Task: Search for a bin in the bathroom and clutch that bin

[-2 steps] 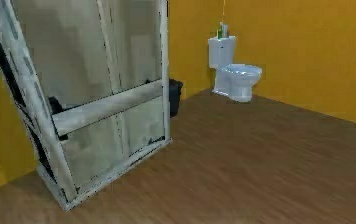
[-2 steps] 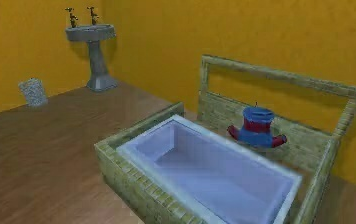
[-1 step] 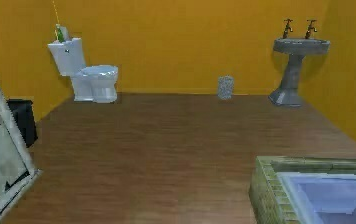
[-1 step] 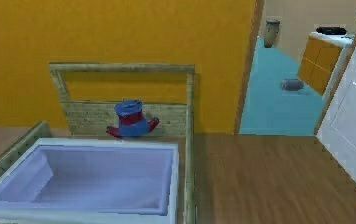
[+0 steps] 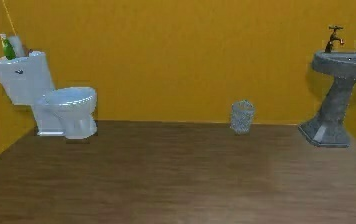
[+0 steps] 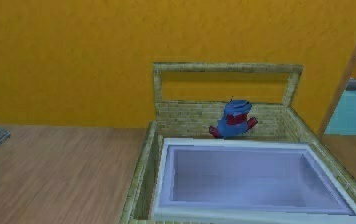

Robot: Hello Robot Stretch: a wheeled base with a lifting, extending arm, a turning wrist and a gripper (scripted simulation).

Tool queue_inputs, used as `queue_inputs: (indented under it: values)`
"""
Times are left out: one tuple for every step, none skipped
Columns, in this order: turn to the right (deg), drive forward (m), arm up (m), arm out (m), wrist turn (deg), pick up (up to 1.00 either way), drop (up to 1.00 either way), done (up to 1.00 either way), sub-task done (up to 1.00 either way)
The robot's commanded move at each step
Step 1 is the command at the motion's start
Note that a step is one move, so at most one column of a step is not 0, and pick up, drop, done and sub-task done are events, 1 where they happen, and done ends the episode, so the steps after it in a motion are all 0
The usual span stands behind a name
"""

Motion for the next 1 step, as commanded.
queue_inputs:
  values:
    - [3.0, 0.0, 0.0, 0.0, 0.0, 0.0, 0.0, 0.0, 0.0]
